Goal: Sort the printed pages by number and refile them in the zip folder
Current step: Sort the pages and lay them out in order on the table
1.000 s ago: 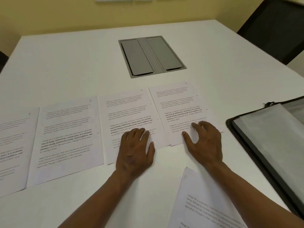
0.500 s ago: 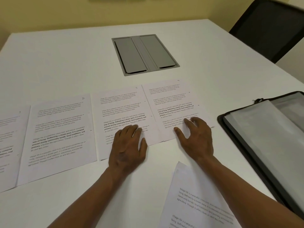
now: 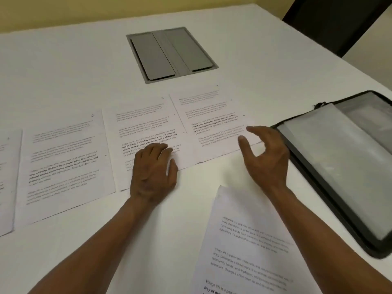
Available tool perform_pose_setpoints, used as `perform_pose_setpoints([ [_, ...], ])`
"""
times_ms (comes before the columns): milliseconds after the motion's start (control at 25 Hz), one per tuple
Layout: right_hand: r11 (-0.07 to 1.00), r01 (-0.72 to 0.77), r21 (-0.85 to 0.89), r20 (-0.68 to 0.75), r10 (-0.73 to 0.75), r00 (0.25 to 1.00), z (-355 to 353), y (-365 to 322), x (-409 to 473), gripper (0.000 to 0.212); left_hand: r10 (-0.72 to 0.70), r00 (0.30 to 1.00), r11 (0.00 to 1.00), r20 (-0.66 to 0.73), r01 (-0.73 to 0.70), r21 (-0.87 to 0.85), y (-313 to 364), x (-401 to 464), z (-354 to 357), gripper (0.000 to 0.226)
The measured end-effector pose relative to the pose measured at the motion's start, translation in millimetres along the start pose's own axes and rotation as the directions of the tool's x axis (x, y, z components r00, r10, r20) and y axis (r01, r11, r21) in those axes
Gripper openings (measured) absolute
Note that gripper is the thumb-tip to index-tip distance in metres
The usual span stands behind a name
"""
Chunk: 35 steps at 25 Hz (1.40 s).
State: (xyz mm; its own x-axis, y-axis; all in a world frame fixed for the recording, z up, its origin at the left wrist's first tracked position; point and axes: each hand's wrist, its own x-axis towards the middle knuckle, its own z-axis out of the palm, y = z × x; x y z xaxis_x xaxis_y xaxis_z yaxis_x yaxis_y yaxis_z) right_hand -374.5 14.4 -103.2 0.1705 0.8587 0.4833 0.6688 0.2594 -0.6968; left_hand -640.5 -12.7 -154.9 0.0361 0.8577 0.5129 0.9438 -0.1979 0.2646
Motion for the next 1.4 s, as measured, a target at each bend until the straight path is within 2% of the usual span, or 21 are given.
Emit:
perform_pose_setpoints([
  [120,0.979,-0.205,0.000,-0.037,0.205,0.978,-78.9,-20.6,-61.4,0.026,0.023,0.999,0.995,0.025,-0.020,-0.099,3.2,-3.3,-11.1,0.027],
  [280,0.887,-0.451,-0.099,-0.044,0.449,0.892,-163.5,-30.7,-176.3,0.037,-0.107,0.993,0.962,-0.045,0.092,-0.257,36.5,-27.4,-44.6,0.022],
  [360,0.857,-0.502,-0.117,-0.043,0.501,0.865,-182.8,-37.1,-223.1,0.044,-0.228,0.971,0.907,0.075,0.240,-0.347,73.4,-57.8,-70.1,0.017],
  [480,0.823,-0.566,-0.055,-0.030,0.565,0.824,-191.0,-38.0,-267.8,0.039,-0.366,0.872,0.781,0.324,0.477,-0.404,128.1,-112.9,-96.3,0.016],
  [520,0.813,-0.573,-0.104,-0.015,0.575,0.818,-190.4,-36.9,-274.6,0.040,-0.397,0.837,0.751,0.377,0.532,-0.390,141.2,-129.8,-99.6,0.021],
  [600,0.784,-0.585,-0.209,0.010,0.599,0.800,-188.2,-33.5,-277.4,0.058,-0.424,0.800,0.747,0.425,0.574,-0.334,162.0,-155.1,-99.9,0.030],
  [680,0.758,-0.597,-0.263,0.053,0.629,0.775,-185.3,-32.0,-272.3,0.069,-0.394,0.807,0.790,0.440,0.542,-0.288,178.8,-168.8,-99.5,0.037],
  [760,0.754,-0.592,-0.285,0.097,0.637,0.765,-180.9,-32.3,-265.4,0.069,-0.311,0.838,0.837,0.448,0.465,-0.288,190.3,-179.8,-98.1,0.045],
  [800,0.743,-0.622,-0.245,0.100,0.658,0.746,-180.5,-31.7,-263.2,0.069,-0.267,0.856,0.863,0.443,0.417,-0.285,195.3,-186.0,-96.5,0.047],
  [880,0.657,-0.746,-0.110,0.092,0.754,0.651,-184.2,-29.7,-258.4,0.067,-0.220,0.871,0.888,0.438,0.365,-0.279,204.3,-199.2,-95.2,0.050],
  [920,0.614,-0.786,-0.069,0.100,0.788,0.607,-187.1,-27.5,-256.5,0.063,-0.214,0.873,0.887,0.438,0.362,-0.288,207.5,-205.0,-95.8,0.051],
  [960,0.604,-0.795,-0.055,0.110,0.795,0.596,-190.8,-24.5,-255.5,0.055,-0.213,0.873,0.878,0.439,0.368,-0.305,211.1,-209.9,-97.6,0.051],
  [1040,0.614,-0.787,-0.055,0.119,0.787,0.606,-200.4,-21.0,-254.0,0.036,-0.216,0.874,0.852,0.436,0.387,-0.353,216.3,-213.9,-104.6,0.049],
  [1120,0.615,-0.785,-0.078,0.143,0.786,0.601,-211.7,-17.5,-254.9,0.026,-0.225,0.878,0.850,0.422,0.389,-0.355,213.2,-203.1,-108.0,0.046],
  [1240,0.632,-0.762,-0.143,0.182,0.773,0.608,-233.1,-7.5,-257.5,0.029,-0.215,0.870,0.890,0.444,0.362,-0.279,188.7,-167.2,-94.4,0.048],
  [1400,0.700,-0.666,-0.258,0.232,0.714,0.661,-253.9,1.9,-254.8,0.041,-0.069,0.847,0.978,0.527,0.161,-0.131,161.4,-137.0,-66.6,0.058],
])
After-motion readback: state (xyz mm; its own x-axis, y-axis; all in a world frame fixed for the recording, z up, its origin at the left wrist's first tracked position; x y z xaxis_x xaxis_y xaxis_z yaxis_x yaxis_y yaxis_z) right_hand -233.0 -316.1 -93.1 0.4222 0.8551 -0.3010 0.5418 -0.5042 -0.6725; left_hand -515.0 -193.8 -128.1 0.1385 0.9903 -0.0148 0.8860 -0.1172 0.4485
